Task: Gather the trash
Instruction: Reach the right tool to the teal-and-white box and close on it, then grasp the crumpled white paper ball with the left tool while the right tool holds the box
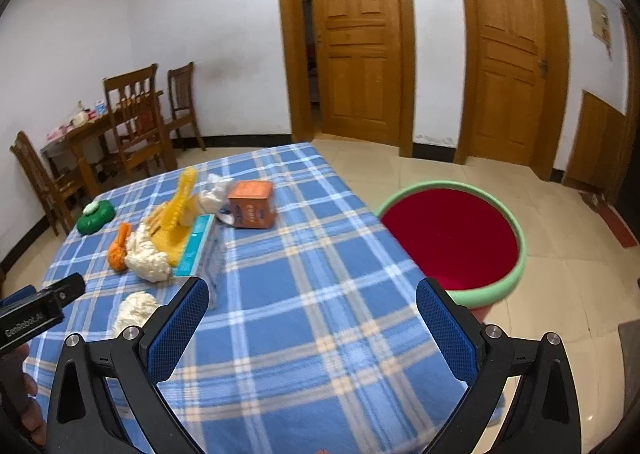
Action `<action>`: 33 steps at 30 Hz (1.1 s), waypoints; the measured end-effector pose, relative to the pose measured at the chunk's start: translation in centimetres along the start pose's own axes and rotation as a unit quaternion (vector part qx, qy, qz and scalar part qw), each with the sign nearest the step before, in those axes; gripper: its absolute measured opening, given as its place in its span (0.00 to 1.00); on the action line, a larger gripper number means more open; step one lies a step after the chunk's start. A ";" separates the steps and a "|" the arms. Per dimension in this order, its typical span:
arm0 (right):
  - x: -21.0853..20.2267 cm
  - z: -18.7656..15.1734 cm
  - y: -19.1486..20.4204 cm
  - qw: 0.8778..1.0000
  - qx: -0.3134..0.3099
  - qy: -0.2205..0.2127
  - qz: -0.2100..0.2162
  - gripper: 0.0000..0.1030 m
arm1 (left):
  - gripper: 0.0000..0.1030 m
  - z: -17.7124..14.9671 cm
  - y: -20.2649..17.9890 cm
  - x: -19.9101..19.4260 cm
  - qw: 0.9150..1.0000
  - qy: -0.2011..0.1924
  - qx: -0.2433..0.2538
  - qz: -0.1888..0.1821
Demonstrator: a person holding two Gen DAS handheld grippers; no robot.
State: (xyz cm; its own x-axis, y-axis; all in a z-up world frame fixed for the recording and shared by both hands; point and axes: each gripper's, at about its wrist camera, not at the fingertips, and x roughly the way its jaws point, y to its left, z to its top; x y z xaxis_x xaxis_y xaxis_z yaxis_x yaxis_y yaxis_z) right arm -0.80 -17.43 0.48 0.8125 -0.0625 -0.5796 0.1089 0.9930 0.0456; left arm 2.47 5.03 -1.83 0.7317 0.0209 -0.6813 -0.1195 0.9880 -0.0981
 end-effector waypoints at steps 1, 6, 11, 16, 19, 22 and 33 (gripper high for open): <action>0.2 0.2 0.4 1.000 -0.006 0.001 0.003 1.00 | 0.99 0.0 0.2 0.2 1.000 0.002 -0.001 0.001; 1.6 1.2 2.5 0.999 -0.032 0.007 0.027 1.00 | 0.99 0.4 1.0 1.2 1.000 0.006 -0.009 0.006; 3.6 2.0 4.2 0.998 -0.049 0.018 0.046 1.00 | 0.99 0.5 1.9 2.2 1.000 0.016 -0.021 0.010; 5.4 2.1 5.3 0.996 -0.056 0.037 0.058 0.98 | 0.99 0.5 2.4 2.9 0.999 0.026 -0.026 0.014; 6.2 2.0 5.6 0.995 -0.056 0.053 0.070 0.83 | 0.99 0.5 2.7 3.2 0.999 0.027 -0.026 0.015; 7.1 1.7 5.7 0.992 -0.057 0.074 0.084 0.62 | 0.99 0.5 2.7 3.6 0.999 0.031 -0.024 0.013; 6.6 1.8 5.5 0.988 -0.051 0.070 0.126 0.09 | 0.99 0.3 1.9 3.9 0.999 0.043 -0.012 -0.002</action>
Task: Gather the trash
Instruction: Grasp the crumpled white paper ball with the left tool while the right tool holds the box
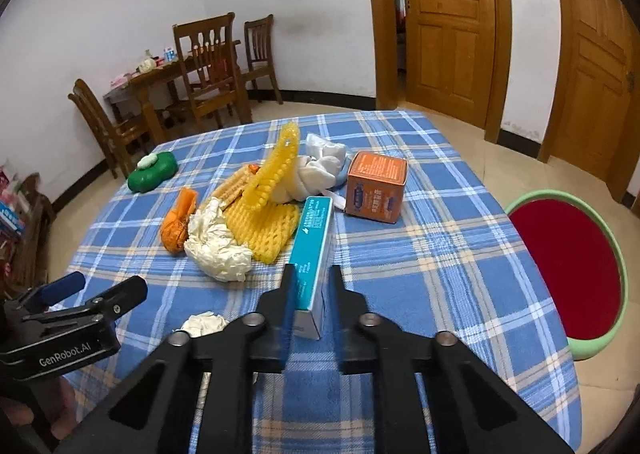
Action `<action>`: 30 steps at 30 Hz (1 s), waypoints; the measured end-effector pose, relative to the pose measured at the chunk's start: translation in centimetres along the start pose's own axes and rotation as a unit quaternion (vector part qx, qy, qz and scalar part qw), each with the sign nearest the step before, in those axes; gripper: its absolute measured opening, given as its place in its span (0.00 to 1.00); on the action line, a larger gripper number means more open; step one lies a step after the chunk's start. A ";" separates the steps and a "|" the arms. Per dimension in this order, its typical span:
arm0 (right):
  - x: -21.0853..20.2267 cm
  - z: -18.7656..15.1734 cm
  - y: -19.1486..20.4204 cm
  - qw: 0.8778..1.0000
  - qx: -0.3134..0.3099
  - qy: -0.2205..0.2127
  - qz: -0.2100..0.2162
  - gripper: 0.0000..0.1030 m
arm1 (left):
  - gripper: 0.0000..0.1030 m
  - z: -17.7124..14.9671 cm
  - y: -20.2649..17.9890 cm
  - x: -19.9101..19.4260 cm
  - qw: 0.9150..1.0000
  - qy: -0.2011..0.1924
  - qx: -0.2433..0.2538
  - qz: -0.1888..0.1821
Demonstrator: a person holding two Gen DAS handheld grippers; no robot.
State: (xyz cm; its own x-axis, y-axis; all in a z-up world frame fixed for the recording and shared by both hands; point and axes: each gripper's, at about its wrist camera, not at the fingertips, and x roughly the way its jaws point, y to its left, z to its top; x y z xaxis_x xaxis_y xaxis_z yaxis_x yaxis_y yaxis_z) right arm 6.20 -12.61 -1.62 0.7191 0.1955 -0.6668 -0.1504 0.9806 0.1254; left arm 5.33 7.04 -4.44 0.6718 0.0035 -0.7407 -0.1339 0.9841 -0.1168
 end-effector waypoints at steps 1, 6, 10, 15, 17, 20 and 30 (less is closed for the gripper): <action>-0.1 0.0 -0.1 1.000 0.003 -0.002 0.001 0.09 | 0.99 0.0 -0.2 -0.1 1.000 0.000 0.002 -0.003; -1.2 0.3 -1.2 1.000 0.020 -0.009 0.003 0.08 | 0.99 -0.2 -1.1 -1.0 1.000 0.001 0.013 -0.027; -1.4 0.4 -1.1 1.000 0.027 -0.001 0.016 0.12 | 0.99 -0.5 -1.5 -1.7 0.999 -0.002 0.022 -0.031; -0.8 0.0 -0.1 0.999 0.024 0.018 0.023 0.36 | 0.99 -0.5 -0.7 -1.9 1.000 -0.005 0.011 -0.019; -0.3 -0.1 0.3 0.999 0.019 0.024 0.018 0.36 | 0.99 -0.4 -0.1 -1.8 1.000 -0.006 0.007 -0.015; 0.6 -0.2 0.7 0.999 0.014 0.034 0.014 0.36 | 0.99 -0.2 0.4 -1.5 1.000 -0.005 0.002 -0.012; 2.0 -0.2 0.7 0.998 0.017 0.052 -0.014 0.18 | 0.99 0.1 0.9 0.0 0.999 0.005 0.023 -0.048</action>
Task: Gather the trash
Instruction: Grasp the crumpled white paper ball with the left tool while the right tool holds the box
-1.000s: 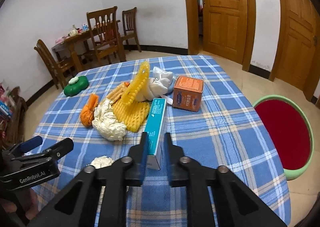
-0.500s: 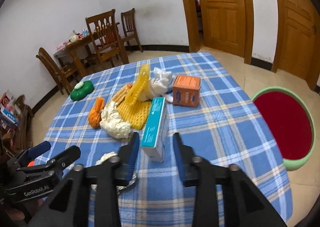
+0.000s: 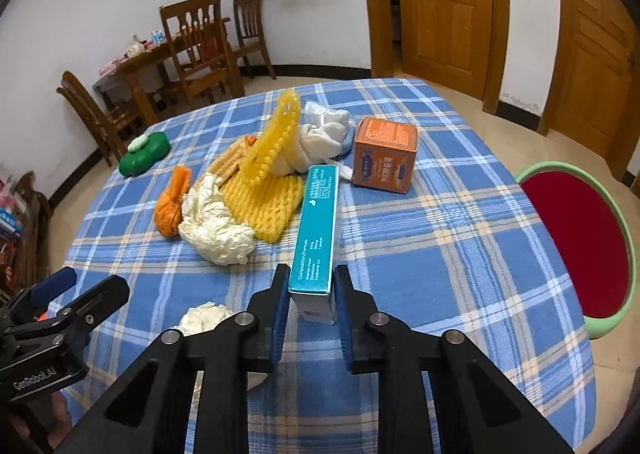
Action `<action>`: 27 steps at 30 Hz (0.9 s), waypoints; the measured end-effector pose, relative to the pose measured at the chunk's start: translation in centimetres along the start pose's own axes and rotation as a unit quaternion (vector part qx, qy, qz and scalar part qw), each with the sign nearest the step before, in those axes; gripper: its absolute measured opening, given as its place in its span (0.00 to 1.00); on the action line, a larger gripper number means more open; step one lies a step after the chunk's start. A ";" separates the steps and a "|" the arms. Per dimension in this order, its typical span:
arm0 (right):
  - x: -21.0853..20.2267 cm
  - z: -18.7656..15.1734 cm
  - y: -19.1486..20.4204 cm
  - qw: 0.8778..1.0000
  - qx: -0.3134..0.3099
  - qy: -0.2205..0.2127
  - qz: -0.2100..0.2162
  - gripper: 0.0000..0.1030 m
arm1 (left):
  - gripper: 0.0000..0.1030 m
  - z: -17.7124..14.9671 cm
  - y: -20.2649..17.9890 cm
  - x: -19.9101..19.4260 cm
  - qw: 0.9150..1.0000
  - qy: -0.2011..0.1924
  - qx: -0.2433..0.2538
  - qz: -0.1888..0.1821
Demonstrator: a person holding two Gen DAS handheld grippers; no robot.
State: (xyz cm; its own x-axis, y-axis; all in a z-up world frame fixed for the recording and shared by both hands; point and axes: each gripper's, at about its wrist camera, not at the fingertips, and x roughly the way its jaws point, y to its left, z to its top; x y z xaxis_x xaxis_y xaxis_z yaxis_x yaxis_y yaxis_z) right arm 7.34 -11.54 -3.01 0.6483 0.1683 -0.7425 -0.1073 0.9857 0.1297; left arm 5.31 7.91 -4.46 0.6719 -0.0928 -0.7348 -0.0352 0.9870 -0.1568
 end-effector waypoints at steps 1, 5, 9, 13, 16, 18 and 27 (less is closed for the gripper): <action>-0.2 0.0 -0.3 1.000 0.005 -0.001 -0.004 0.18 | 0.99 0.1 -0.1 0.3 1.000 0.005 0.006 -0.005; -1.7 0.1 -1.5 0.999 0.028 -0.014 -0.013 0.18 | 0.99 0.4 -0.8 0.9 0.999 0.017 0.021 -0.032; -3.3 0.1 -2.8 0.999 0.041 -0.029 -0.021 0.18 | 0.99 0.3 -1.8 0.7 0.998 0.017 0.030 -0.057; -4.4 0.1 -4.1 0.998 0.050 -0.033 -0.024 0.18 | 0.99 -0.4 -3.0 -0.1 0.996 0.016 0.037 -0.073; -5.2 0.0 -4.9 0.997 0.056 -0.039 -0.023 0.18 | 0.99 -0.7 -4.2 -0.6 0.995 0.016 0.042 -0.086; -5.8 -0.2 -5.4 0.997 0.059 -0.043 -0.021 0.18 | 0.99 -0.8 -5.0 -0.8 0.994 0.019 0.048 -0.092; -6.9 -1.1 -7.9 0.995 0.085 -0.055 -0.007 0.18 | 0.77 -1.9 -8.0 0.8 0.990 0.066 0.062 -0.112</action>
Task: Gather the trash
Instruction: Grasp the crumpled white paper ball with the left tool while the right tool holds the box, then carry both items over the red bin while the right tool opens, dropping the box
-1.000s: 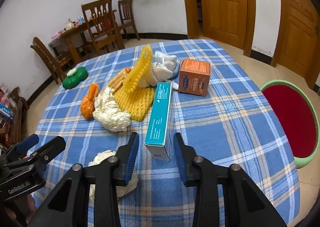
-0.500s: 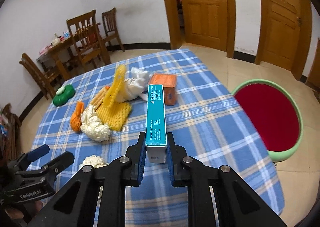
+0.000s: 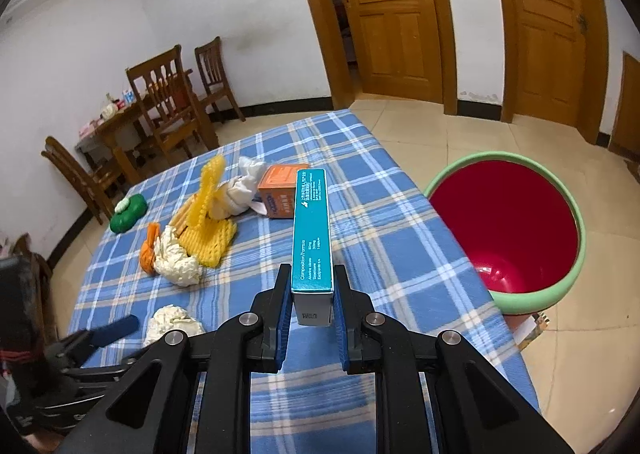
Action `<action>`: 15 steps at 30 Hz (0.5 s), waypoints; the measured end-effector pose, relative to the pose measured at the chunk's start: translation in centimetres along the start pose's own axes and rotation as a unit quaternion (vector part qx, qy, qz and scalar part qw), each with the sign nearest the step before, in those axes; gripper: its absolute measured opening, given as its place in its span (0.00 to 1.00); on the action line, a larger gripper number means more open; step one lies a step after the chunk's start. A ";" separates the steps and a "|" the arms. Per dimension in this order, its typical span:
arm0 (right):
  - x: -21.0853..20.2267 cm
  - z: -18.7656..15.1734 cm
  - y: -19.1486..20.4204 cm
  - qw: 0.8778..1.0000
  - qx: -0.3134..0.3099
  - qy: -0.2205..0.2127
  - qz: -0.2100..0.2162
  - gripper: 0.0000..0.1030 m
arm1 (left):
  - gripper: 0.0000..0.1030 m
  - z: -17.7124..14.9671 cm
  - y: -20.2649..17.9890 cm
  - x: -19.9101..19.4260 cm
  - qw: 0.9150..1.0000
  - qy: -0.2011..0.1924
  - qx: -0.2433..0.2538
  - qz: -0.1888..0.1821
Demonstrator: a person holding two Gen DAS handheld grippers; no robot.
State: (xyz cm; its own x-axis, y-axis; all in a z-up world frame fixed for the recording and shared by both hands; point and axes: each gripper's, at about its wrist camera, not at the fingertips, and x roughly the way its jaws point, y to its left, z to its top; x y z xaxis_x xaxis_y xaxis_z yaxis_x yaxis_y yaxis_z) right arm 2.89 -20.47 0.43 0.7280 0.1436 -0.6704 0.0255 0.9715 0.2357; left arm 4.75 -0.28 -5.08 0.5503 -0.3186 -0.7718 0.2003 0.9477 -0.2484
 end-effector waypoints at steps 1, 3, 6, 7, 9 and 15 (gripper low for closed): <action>0.0 0.0 -0.1 1.000 0.002 0.000 0.002 0.18 | 0.71 0.0 -0.2 0.3 1.000 0.005 0.000 0.001; -0.1 -0.1 -0.6 1.000 0.005 -0.002 0.003 0.18 | 0.62 -0.1 -0.4 0.7 1.000 0.011 0.000 0.000; -0.4 -0.2 -1.4 1.000 0.014 -0.008 0.006 0.18 | 0.50 -0.1 -0.5 1.4 1.000 0.021 -0.005 -0.003; -0.5 -0.3 -1.6 1.000 0.015 -0.010 0.006 0.18 | 0.47 -0.2 -0.6 1.4 1.000 0.018 -0.004 -0.003; -0.7 -0.3 -2.2 1.000 0.019 -0.012 0.005 0.18 | 0.44 -0.1 -0.7 1.5 1.000 0.011 0.000 -0.003; -1.1 -0.1 -3.6 0.999 0.030 -0.018 -0.001 0.18 | 0.41 0.4 -1.3 1.0 1.000 -0.002 0.008 -0.020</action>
State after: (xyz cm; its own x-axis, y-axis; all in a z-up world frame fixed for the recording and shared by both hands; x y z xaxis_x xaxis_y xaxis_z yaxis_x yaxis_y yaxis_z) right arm 1.88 -24.06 0.27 0.7519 0.1338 -0.6455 0.0673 0.9585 0.2770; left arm 5.33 -1.87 -5.29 0.5446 -0.3568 -0.7590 0.2361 0.9336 -0.2695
